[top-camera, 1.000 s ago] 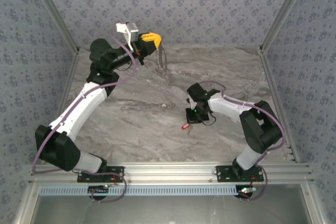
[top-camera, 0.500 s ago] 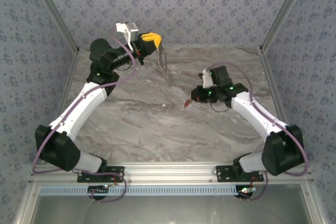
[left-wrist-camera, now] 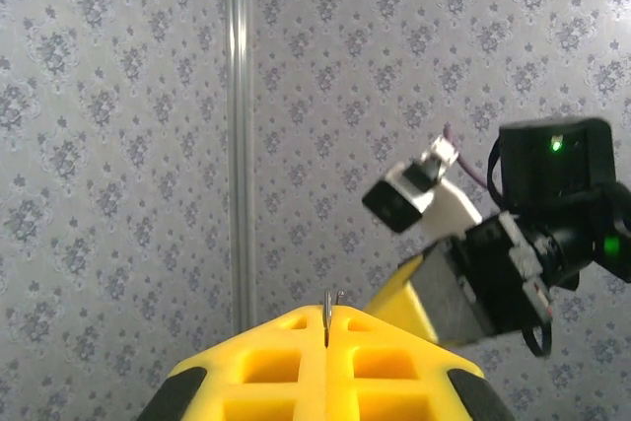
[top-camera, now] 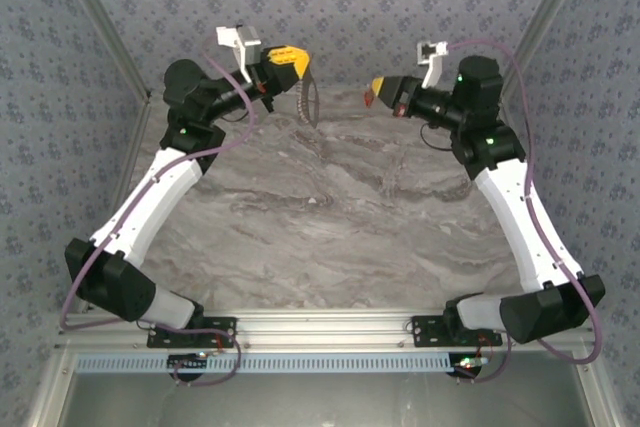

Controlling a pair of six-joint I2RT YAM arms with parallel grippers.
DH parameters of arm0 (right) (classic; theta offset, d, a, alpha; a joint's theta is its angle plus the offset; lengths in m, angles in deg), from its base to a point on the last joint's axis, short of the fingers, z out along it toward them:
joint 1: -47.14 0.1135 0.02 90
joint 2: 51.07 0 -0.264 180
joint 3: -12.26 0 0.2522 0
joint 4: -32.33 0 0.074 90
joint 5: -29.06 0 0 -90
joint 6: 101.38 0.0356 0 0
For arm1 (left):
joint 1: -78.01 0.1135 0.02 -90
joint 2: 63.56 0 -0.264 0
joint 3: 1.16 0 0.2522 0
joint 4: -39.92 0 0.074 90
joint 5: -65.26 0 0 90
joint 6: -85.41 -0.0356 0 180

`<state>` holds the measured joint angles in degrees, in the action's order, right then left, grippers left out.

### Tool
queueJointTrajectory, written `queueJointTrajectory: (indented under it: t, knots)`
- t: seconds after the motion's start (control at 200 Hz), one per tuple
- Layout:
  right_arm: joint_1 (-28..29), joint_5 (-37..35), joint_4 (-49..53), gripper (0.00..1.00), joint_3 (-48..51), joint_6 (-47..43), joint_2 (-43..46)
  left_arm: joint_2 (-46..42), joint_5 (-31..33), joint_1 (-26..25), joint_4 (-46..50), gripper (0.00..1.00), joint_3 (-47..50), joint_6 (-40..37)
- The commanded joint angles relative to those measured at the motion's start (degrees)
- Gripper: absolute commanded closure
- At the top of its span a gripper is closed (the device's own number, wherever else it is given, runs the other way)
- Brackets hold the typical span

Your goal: Put the keys on the keyring

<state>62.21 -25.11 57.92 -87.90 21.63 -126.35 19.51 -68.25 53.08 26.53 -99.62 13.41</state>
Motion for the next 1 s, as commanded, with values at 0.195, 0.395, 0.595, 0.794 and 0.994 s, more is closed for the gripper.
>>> queueJointTrajectory:
  t: [0.195, 0.395, 0.595, 0.794, 0.994]
  knots:
    - [1.7, -1.8, -9.5, 1.00, -6.0, 3.7, -1.0, 1.6, -1.8, -2.2, 4.7, 1.00, -6.9, -4.9]
    - [4.5, -3.8, -12.1, 1.00, -7.9, 3.5, -1.6, 2.6, -1.8, -4.3, 9.2, 1.00, -10.3, -10.4]
    - [6.2, -3.4, -12.3, 1.00, -11.2, 0.6, -3.3, 3.6, -1.6, -5.5, 13.3, 1.00, -12.7, -14.4]
    - [8.1, -3.5, -10.0, 1.00, -13.6, -2.3, -4.2, 4.1, -1.6, -5.7, 14.0, 1.00, -13.4, -15.2]
    - [9.8, -3.1, -8.7, 1.00, -14.7, -3.5, -5.5, 4.4, -1.4, -5.6, 14.3, 1.00, -13.6, -15.7]
